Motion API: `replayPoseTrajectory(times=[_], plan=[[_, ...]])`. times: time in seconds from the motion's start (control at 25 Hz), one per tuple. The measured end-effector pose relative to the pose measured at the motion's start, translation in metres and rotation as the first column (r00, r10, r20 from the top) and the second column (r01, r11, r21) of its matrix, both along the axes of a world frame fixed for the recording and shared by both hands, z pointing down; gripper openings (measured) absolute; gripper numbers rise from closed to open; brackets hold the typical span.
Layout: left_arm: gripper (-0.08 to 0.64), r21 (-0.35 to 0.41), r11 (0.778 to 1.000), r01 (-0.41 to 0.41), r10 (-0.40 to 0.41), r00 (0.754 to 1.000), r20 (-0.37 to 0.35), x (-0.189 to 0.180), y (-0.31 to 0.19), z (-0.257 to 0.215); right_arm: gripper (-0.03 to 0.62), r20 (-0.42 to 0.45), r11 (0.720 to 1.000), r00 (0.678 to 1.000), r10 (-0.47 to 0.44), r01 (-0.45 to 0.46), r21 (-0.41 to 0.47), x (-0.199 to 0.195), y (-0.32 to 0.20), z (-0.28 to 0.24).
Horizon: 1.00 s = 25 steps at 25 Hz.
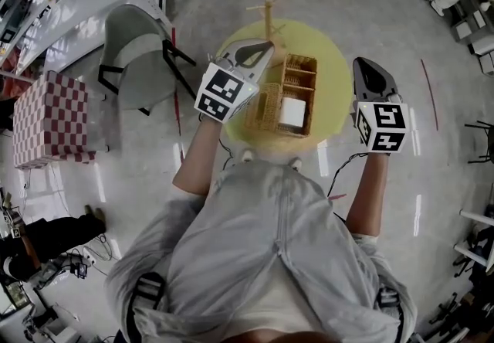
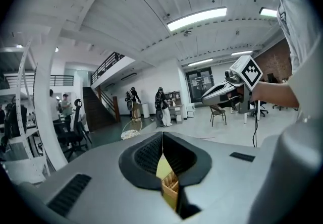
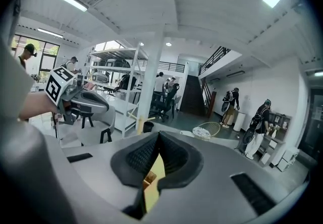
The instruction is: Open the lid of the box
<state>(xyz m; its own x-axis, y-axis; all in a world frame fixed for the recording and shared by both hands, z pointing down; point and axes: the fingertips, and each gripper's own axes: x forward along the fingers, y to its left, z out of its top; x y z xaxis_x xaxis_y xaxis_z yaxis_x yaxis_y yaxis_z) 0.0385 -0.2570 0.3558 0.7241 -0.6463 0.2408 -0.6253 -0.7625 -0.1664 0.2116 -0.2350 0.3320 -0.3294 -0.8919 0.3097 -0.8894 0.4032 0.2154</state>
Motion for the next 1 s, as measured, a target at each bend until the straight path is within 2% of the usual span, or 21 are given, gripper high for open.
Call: replayPoseTrajectory(times=[0.28, 1.0], plan=[[0.03, 0.053, 0.998, -0.015, 0.015, 1.0, -0.006, 0.017, 0.005, -0.015, 0.023, -0.005, 1.0, 1.0, -0.002, 0.002, 0.028, 0.014, 0.008, -0.009], [0.031, 0.059, 0.998, -0.009, 0.009, 1.0, 0.003, 0.019, 0.014, -0.02, 0.023, -0.011, 0.999, 0.999, -0.03, 0.03, 0.033, 0.01, 0.014, -0.009]])
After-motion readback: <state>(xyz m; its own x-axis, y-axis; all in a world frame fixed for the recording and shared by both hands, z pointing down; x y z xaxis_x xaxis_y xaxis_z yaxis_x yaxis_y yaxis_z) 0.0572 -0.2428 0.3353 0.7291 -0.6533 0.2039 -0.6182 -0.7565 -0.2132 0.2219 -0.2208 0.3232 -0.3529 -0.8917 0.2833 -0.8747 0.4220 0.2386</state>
